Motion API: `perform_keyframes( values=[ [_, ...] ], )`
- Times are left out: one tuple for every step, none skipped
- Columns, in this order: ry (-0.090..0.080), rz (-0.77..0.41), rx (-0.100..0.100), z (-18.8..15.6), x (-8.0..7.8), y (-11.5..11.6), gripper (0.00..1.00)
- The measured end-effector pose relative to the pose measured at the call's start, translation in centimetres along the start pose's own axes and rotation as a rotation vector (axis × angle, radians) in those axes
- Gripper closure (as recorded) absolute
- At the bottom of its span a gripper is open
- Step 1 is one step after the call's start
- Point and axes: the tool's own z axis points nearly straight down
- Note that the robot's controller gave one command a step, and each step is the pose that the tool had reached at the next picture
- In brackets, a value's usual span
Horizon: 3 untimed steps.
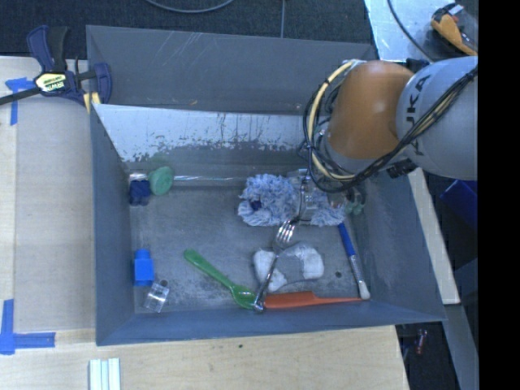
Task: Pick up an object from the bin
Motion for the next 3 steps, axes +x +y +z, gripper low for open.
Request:
perform_keyframes(
  values=[
    [-0.006,0.0,0.001,-2.0,-0.1,0.0,1.0],
    [-0.006,0.0,0.001,-3.3,-0.1,0.0,1.0],
    [-0.01,0.0,0.001,-4.0,-0.2,-0.1,1.0]
  ],
)
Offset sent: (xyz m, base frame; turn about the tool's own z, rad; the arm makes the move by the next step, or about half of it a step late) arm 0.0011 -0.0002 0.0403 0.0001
